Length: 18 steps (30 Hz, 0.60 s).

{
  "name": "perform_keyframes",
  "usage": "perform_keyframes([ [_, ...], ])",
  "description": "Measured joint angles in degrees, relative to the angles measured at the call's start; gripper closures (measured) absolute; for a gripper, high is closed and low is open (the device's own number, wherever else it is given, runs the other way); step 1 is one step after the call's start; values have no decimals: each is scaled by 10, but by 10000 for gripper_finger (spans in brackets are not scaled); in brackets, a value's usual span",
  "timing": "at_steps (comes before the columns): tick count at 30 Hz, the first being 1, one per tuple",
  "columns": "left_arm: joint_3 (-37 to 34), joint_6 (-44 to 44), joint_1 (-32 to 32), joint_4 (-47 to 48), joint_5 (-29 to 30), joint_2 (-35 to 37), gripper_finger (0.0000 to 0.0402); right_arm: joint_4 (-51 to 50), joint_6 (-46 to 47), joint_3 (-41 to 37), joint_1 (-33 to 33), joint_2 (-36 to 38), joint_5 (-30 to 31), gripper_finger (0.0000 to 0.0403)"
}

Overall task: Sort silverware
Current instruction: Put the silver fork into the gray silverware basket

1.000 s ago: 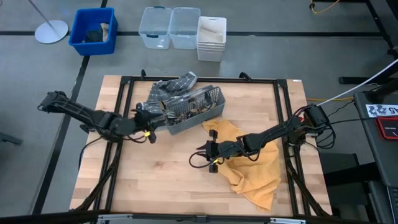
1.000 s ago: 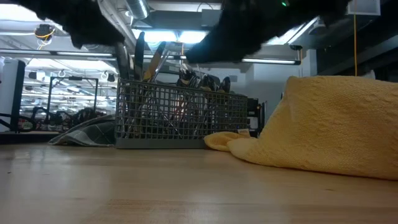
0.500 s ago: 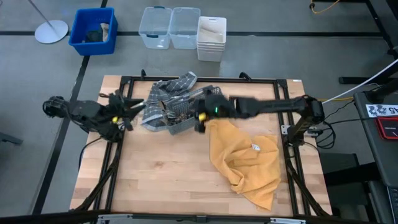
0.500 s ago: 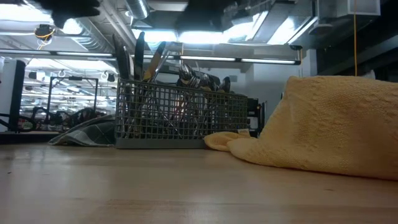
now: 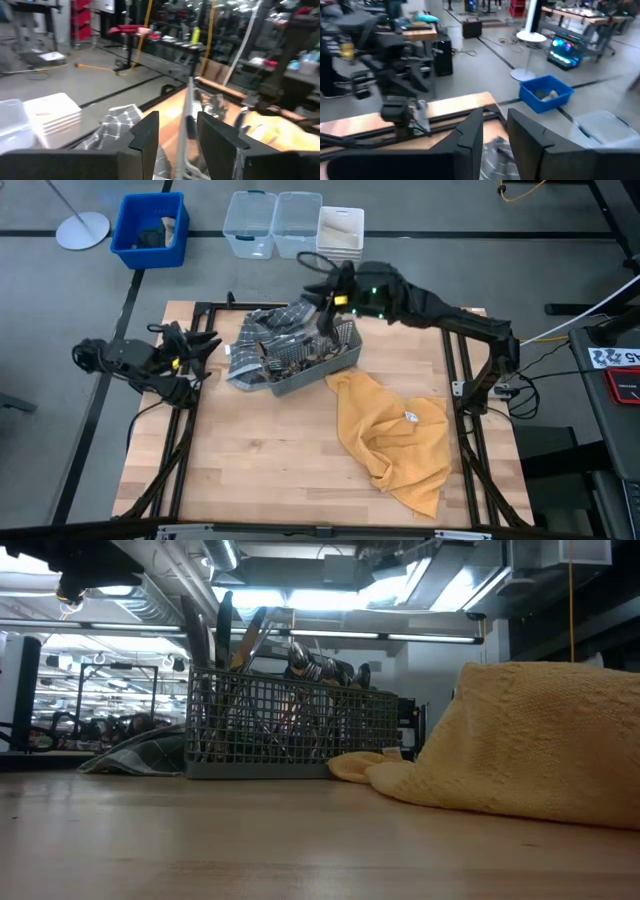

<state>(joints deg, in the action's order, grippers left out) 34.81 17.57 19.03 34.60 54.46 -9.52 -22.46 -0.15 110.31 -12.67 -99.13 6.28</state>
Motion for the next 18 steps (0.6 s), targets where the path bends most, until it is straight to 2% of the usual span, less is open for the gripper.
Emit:
perform_keyframes([
  [4,0,6,-3,-24,30,-39,276,-26,-1,8,-43,0,-27,313],
  [11,0,-10,-66,-109,34,-126,276,-42,-1,8,-115,0,-162,313],
  [18,0,-8,-176,-198,-35,-195,276,-79,-29,8,-164,0,-206,313],
])
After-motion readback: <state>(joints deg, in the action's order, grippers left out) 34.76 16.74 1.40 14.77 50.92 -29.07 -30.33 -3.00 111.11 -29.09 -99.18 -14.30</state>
